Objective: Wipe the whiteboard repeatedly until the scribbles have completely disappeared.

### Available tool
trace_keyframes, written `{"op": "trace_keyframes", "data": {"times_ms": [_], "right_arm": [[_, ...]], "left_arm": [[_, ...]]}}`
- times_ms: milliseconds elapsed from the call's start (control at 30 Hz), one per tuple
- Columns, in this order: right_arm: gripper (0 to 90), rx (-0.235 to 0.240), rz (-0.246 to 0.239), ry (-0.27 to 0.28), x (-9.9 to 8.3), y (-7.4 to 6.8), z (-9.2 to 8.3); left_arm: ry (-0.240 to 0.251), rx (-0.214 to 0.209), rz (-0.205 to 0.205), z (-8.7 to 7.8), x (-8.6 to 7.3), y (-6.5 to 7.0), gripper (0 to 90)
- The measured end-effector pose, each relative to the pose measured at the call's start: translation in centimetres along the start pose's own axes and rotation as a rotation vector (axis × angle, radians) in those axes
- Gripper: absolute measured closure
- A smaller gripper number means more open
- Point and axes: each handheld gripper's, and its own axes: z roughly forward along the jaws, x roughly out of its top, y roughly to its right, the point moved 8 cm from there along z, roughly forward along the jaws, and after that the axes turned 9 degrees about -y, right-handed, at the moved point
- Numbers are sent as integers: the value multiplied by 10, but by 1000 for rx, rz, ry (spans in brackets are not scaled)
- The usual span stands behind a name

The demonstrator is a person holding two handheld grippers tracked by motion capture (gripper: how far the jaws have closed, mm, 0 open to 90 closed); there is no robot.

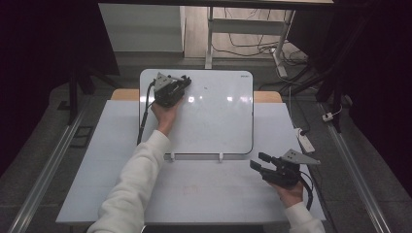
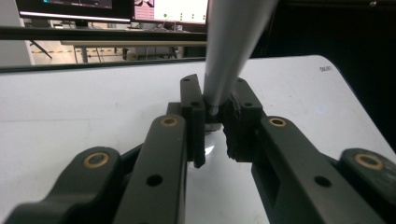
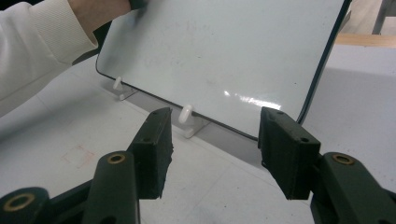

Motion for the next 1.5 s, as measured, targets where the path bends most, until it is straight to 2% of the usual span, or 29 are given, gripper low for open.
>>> {"op": "trace_keyframes", "data": {"times_ms": [67, 100, 133, 167, 267, 333, 400, 500, 567, 667, 733, 833, 900, 1000, 1033, 1133, 1200, 1300, 1400, 1500], "right_arm": [[447, -3, -2, -1, 1, -1, 0], [447, -3, -2, 0, 1, -1, 0], [447, -2, -4, 1, 1, -1, 0], [447, -2, -2, 3, 2, -1, 0], [447, -3, -1, 4, 2, -1, 0], [447, -1, 1, 6, 2, 0, -1], [446, -3, 3, 7, 1, 2, -2], [447, -1, 3, 9, 1, 2, -3], [447, -1, 3, 10, 1, 2, -3], [447, -5, 3, 11, 2, 2, -4], [447, -7, 1, 9, 2, 1, -3], [446, -7, 0, 8, 2, 1, -2], [446, -4, 0, 10, 2, 1, -2], [446, -6, -1, 9, 2, 1, -2], [446, -6, -1, 10, 2, 1, -2], [446, -3, 2, 13, 2, 2, -2], [447, -1, -2, 12, 2, 1, -1], [446, -2, -5, 14, 3, -1, -2], [446, -5, -2, 14, 4, 0, -1], [446, -4, -5, 12, 4, -2, 0]], "left_arm": [[-8, -30, 17, 9, -2, 16, 782], [-18, -55, 54, 20, -5, 37, 783], [-18, -55, 54, 20, -5, 37, 783], [-23, -69, 66, 26, -6, 47, 783], [-34, -90, 88, 35, -8, 65, 783], [-40, -82, 106, 32, -7, 62, 783], [-42, -55, 106, 25, -5, 48, 783], [-28, -13, 62, 9, -1, 17, 783], [-21, -4, 35, 2, 1, 6, 783], [-19, -2, 43, 6, 0, 11, 783], [-22, -24, 51, 12, -2, 22, 783], [-28, -58, 80, 26, -5, 47, 783], [-30, -62, 87, 30, -4, 53, 783], [-37, -55, 93, 25, -3, 46, 783], [-40, -40, 96, 21, -2, 39, 783], [-34, -3, 59, 6, 1, 14, 783], [-29, 26, 49, -5, 2, -2, 783], [-23, 39, 23, -15, 1, -18, 782], [-22, 39, 29, -14, 0, -15, 783], [-25, 15, 47, -4, 1, -1, 783]]}}
